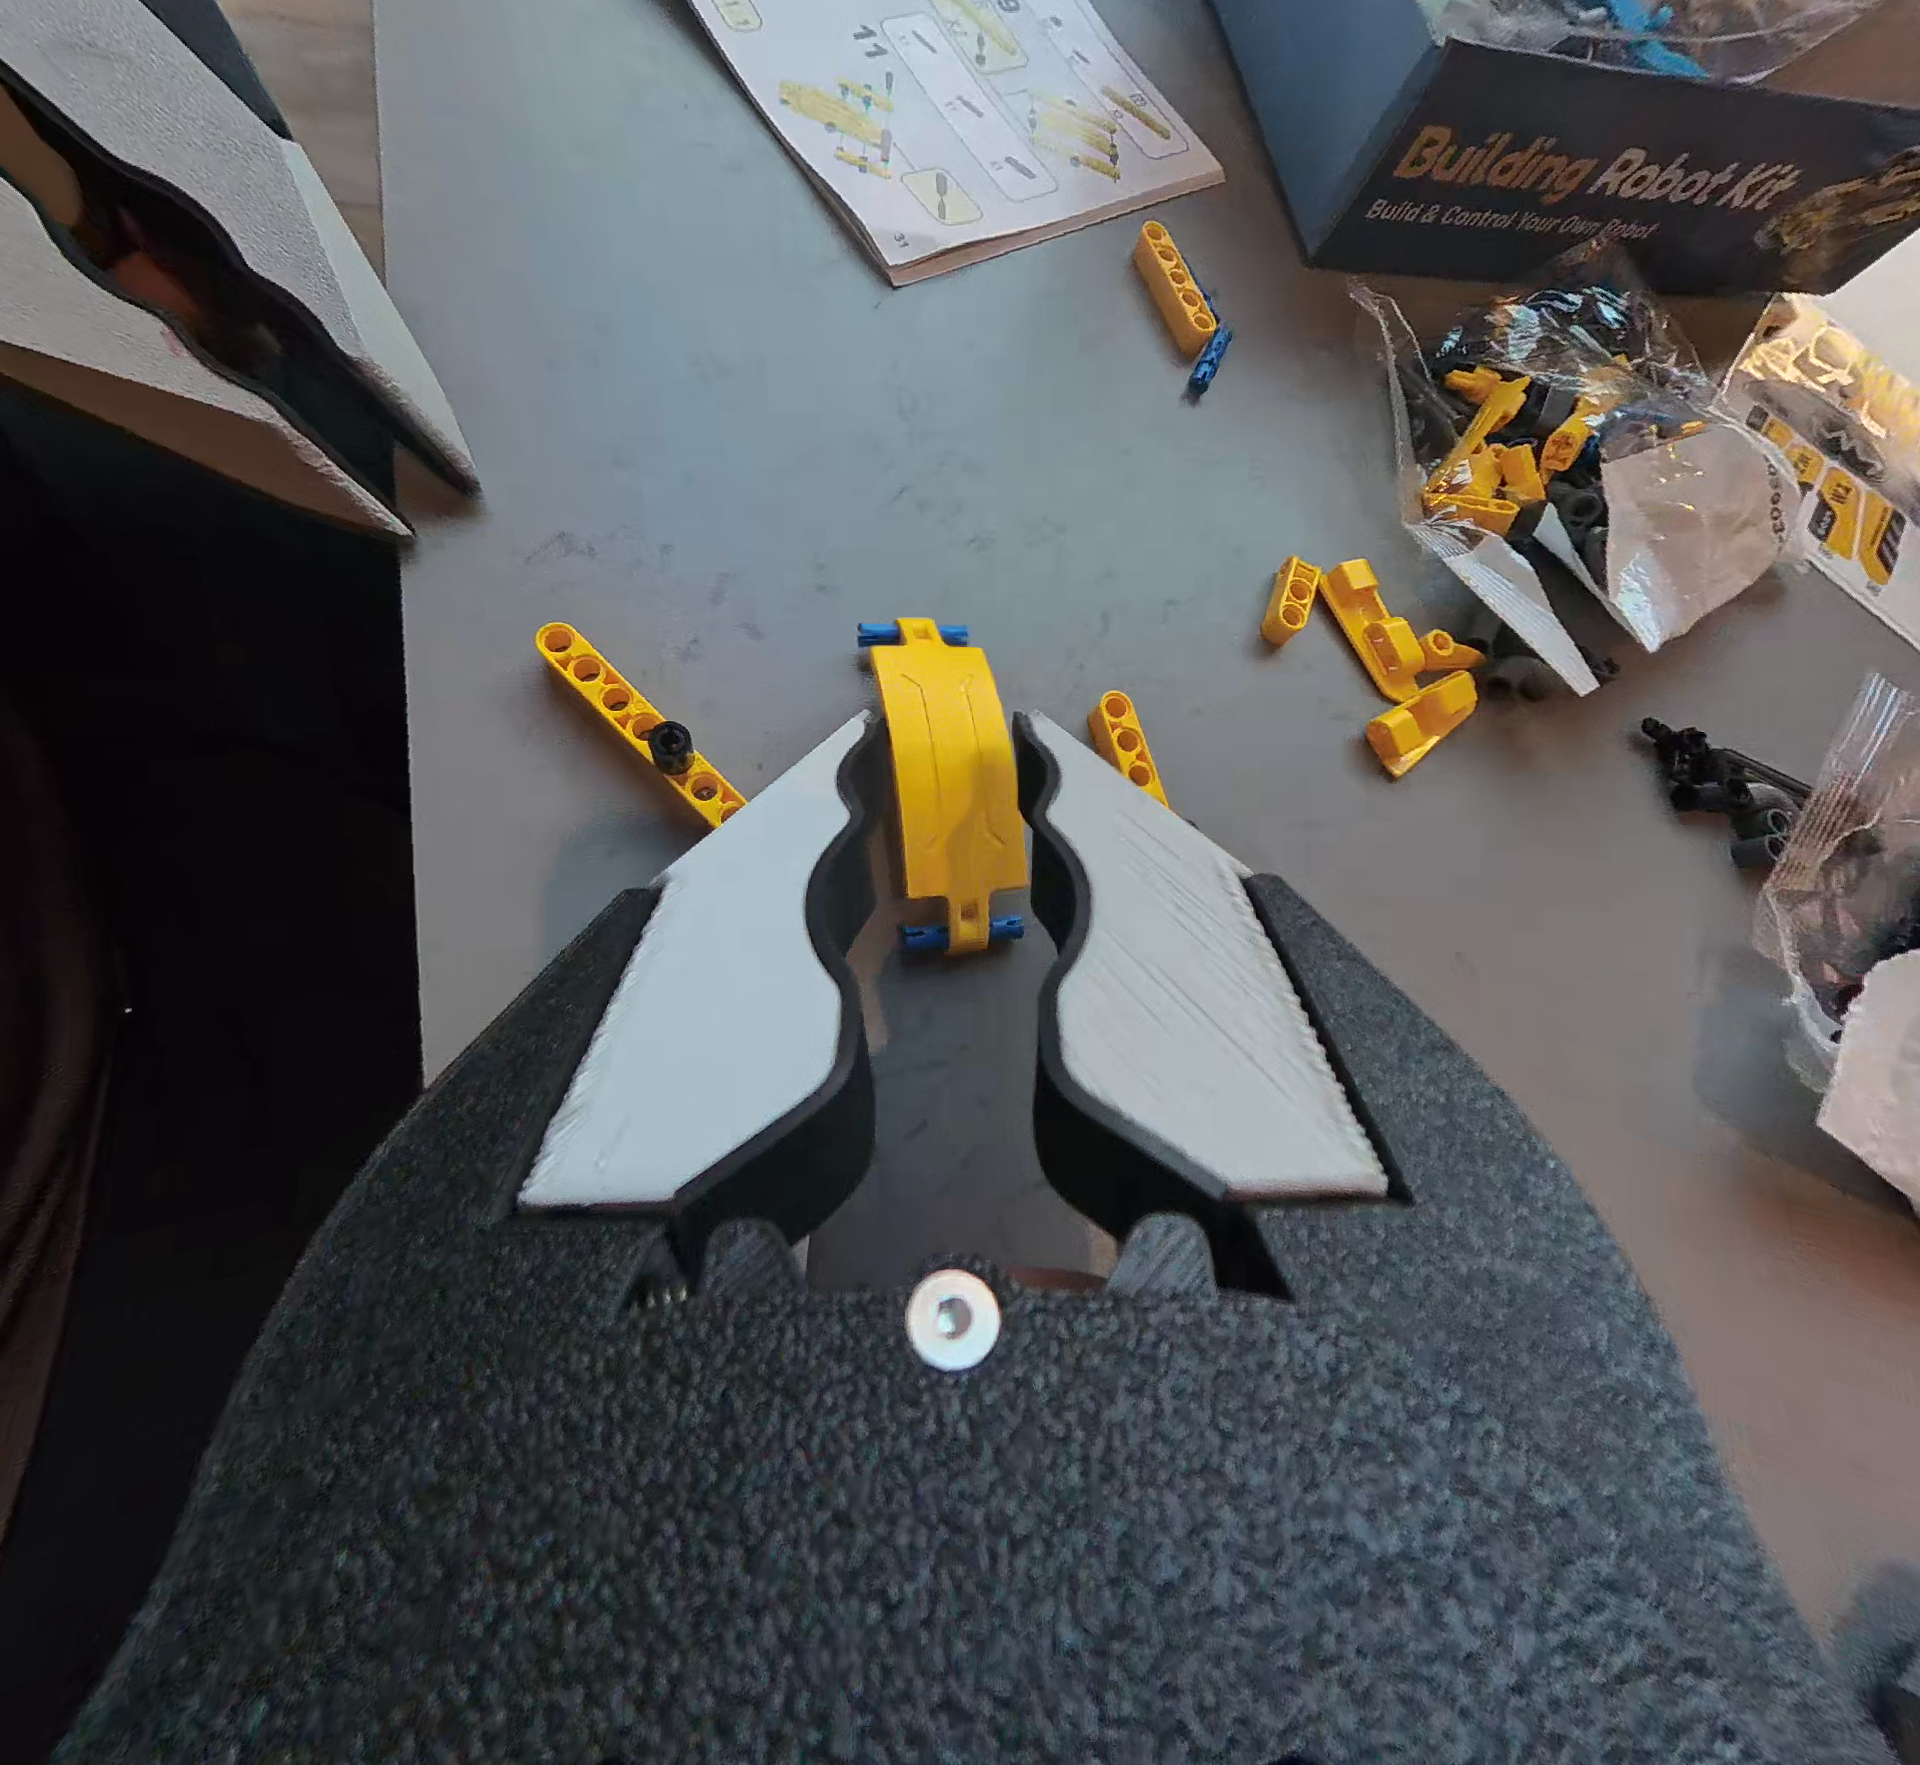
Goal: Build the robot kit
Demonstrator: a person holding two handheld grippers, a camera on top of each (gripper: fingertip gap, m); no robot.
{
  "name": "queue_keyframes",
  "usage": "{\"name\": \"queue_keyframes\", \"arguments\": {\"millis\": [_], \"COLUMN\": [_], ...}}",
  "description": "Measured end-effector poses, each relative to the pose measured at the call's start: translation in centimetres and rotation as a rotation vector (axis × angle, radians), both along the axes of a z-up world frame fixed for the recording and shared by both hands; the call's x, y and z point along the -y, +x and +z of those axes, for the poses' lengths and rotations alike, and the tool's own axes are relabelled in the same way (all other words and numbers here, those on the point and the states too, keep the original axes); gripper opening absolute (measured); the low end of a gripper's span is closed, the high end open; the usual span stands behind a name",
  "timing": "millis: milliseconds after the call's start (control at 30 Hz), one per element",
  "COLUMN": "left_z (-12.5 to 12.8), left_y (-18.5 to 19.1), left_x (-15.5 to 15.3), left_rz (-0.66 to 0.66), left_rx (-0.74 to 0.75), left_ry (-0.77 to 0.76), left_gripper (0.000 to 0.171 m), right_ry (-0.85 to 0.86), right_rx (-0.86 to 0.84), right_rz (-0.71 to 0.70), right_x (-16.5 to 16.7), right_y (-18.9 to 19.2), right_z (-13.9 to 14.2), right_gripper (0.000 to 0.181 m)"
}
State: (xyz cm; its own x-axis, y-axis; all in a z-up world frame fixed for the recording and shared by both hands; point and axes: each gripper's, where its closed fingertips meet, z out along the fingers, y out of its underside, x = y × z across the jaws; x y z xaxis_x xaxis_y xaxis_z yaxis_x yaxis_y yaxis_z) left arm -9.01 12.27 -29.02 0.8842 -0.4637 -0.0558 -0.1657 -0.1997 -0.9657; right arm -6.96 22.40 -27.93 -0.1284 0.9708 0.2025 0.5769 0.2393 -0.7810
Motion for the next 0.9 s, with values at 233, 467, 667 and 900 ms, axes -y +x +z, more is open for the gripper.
{"name": "queue_keyframes", "arguments": {"millis": [233,467,667,900], "left_z": [0.0,1.1,5.4,7.0], "left_y": [-0.1,-0.1,-2.3,-2.6], "left_x": [0.1,0.3,-0.4,-4.4], "left_rz": [-0.001,-0.006,0.017,-0.109], "left_rx": [-0.028,-0.023,0.041,-0.13], "left_ry": [0.01,0.03,0.096,0.033], "left_gripper": [0.01,0.012,0.015,0.019], "right_ry": [-0.091,-0.076,-0.105,-0.141], "right_rx": [-0.055,-0.056,0.025,0.109], "right_rz": [-0.013,-0.145,-0.182,-0.149], "right_x": [-1.1,-4.7,-5.7,-5.7], "right_y": [1.3,2.5,2.9,2.8], "right_z": [1.0,1.2,-0.5,-1.7], "right_gripper": [0.026,0.022,0.023,0.018]}}
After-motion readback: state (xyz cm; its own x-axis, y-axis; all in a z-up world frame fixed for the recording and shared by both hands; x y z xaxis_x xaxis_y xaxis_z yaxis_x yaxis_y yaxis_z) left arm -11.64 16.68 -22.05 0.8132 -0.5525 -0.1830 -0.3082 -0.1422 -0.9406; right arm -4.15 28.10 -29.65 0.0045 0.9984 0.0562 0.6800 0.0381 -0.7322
